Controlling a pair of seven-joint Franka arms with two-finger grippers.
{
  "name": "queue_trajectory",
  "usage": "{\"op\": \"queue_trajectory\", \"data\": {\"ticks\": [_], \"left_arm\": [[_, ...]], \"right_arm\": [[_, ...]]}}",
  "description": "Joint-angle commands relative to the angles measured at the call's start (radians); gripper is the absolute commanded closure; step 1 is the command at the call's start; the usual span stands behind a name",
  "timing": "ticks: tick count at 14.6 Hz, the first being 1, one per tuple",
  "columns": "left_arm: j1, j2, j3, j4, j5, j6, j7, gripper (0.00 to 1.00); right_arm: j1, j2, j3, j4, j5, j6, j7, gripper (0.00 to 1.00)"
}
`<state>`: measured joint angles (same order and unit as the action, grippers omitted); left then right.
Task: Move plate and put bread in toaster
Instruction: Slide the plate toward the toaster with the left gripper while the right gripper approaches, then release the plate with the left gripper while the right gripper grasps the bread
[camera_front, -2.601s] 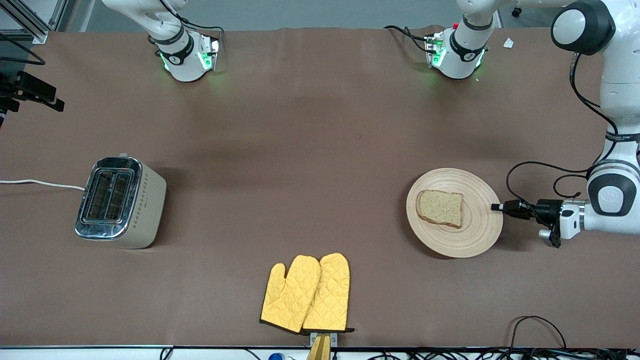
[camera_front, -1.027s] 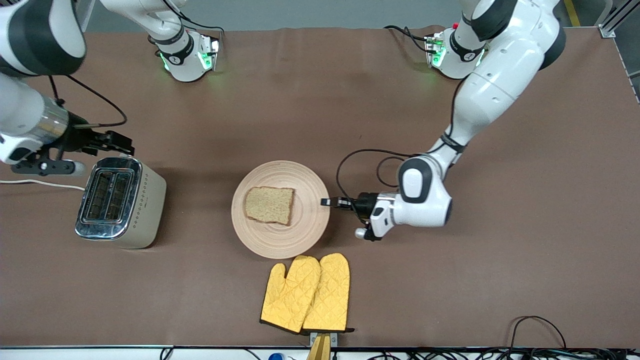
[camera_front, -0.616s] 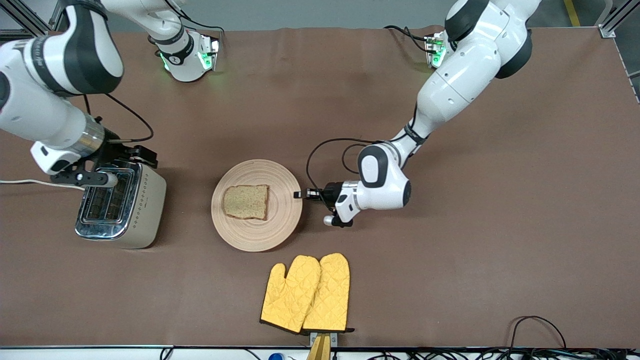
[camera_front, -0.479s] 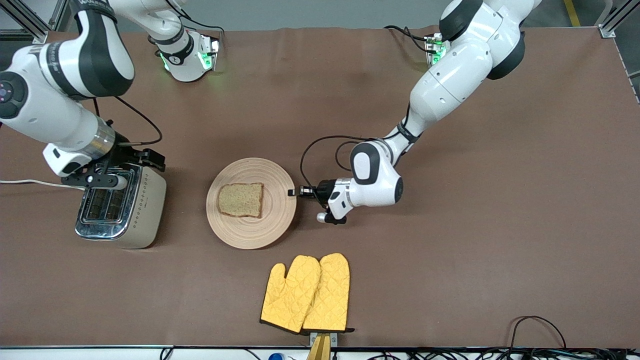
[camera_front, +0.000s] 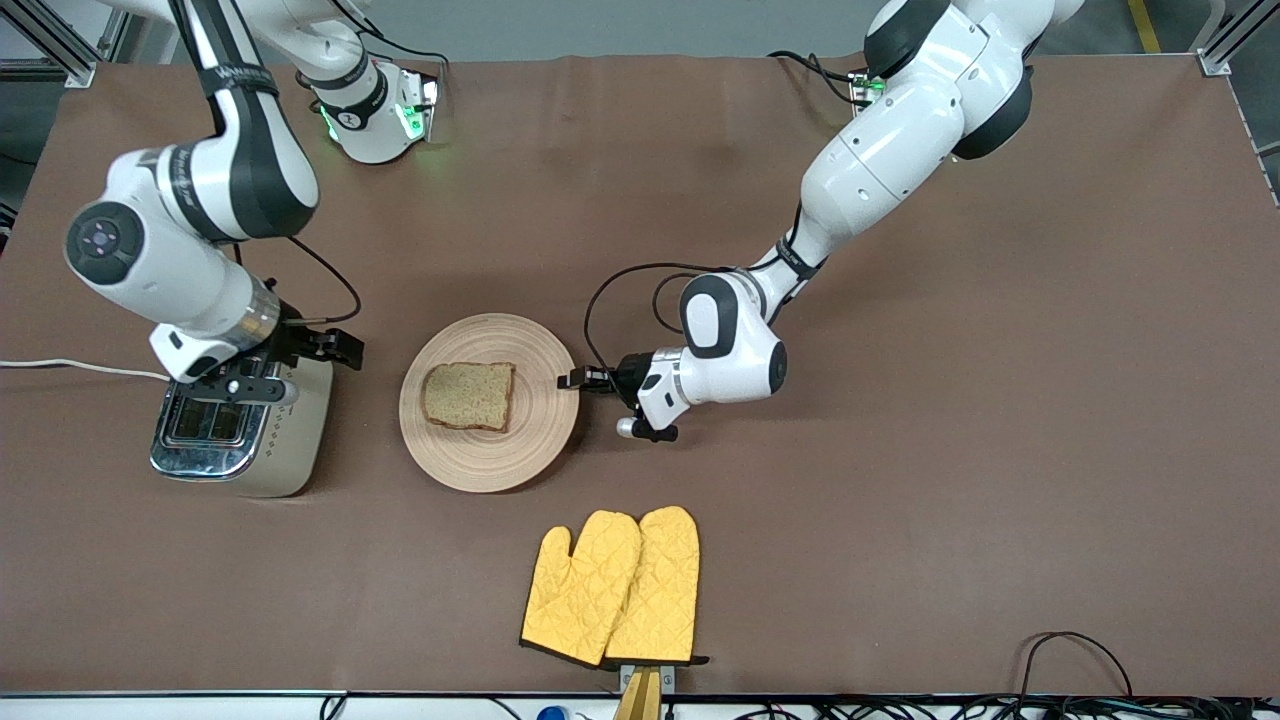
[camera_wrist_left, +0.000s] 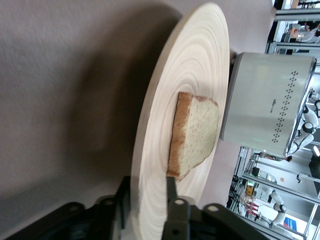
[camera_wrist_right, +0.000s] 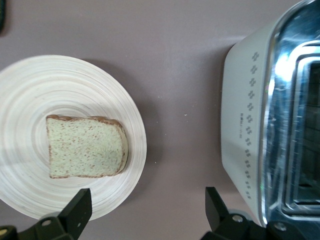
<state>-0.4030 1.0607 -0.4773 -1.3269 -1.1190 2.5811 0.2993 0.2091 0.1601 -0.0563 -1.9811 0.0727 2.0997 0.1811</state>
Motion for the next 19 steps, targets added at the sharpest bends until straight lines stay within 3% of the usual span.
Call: {"op": "queue_trajectory", "data": {"ticks": [1,5,8,12,19], "left_arm": [[0.036,-0.039,0.014,-0.014,0.016,-0.001,-0.022,0.00],[0.153,-0.134,0.016,-0.141,0.149,-0.062,-0.078,0.00],[0.254,-0.258,0.022,-0.256,0.414,-0.119,-0.259,0.00],[0.424,-0.358,0.017,-0.253,0.704,-0.356,-0.296,0.00],[0.587,-0.571,0.017,-0.252,1.128,-0.610,-0.295,0.00]], "right_arm": [[0.036,0.035,-0.005,-0.010,0.009,0.043,0.017,0.00],[0.070,0.134,-0.005,-0.010,0.071,0.140,0.027,0.00],[0.099,0.194,-0.005,-0.010,0.071,0.190,0.107,0.00],[0.107,0.242,-0.005,-0.010,0.073,0.218,0.141,0.05],[0.151,0.276,-0.005,-0.008,0.073,0.246,0.230,0.22]]}}
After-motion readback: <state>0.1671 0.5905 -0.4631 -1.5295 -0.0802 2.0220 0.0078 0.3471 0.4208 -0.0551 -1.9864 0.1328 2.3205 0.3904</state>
